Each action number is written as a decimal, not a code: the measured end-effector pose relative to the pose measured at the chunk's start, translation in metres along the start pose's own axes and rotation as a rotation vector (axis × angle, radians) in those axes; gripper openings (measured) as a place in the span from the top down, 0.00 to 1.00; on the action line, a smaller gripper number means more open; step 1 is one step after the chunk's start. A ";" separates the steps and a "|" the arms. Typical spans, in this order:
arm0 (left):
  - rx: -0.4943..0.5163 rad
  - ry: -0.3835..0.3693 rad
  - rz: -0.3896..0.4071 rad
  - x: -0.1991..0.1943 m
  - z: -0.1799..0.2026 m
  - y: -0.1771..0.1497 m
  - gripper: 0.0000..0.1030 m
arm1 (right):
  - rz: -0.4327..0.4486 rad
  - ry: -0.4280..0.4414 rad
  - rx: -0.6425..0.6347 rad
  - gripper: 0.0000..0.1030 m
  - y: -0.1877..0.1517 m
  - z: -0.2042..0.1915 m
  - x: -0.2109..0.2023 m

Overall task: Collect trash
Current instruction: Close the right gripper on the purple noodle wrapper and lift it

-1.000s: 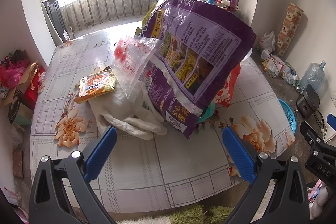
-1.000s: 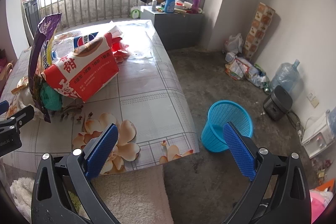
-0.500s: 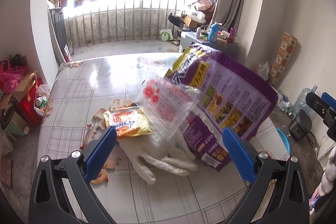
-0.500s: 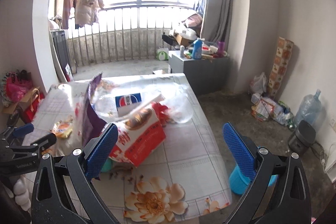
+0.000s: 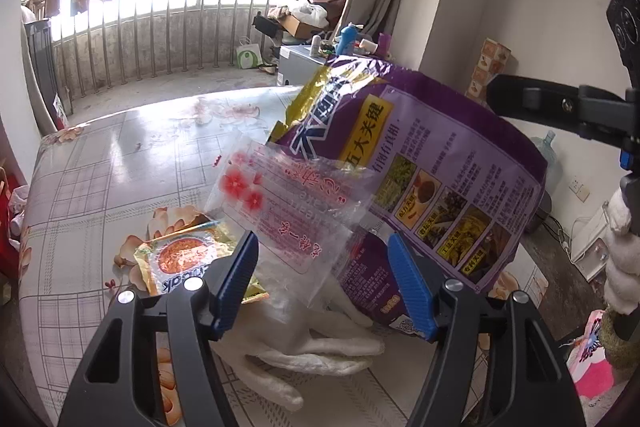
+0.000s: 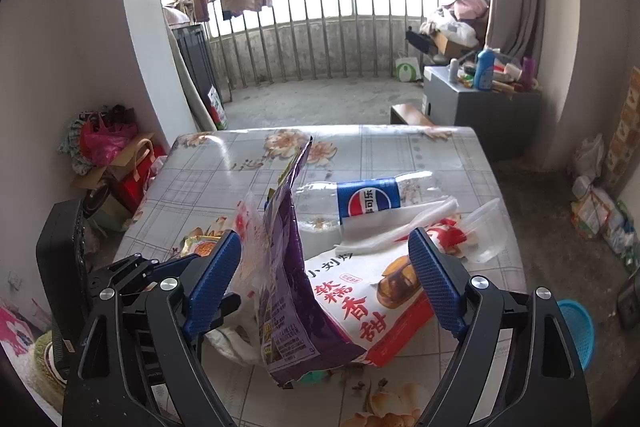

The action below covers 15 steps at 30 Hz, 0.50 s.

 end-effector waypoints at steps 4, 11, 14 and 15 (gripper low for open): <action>0.041 -0.033 -0.058 0.023 0.002 -0.004 0.43 | -0.085 0.054 0.035 0.38 -0.002 0.002 0.015; 0.013 -0.093 -0.108 0.046 -0.006 -0.009 0.63 | -0.165 0.091 0.084 0.56 -0.007 -0.001 0.020; 0.013 -0.117 -0.106 0.050 -0.007 -0.007 0.75 | -0.177 0.098 0.096 0.69 -0.008 -0.003 0.016; 0.016 -0.118 -0.105 0.054 -0.007 -0.004 0.78 | -0.179 0.104 0.101 0.74 -0.009 -0.003 0.016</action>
Point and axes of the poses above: each gripper's, at about its wrist camera, not at the fingertips, and x roughly the way its jaws point, z to its right, y to its top, the point moved 3 cm from there along x, roughly the way its jaws point, and after that the axes turned 2 degrees about z, right-handed, at the moved point
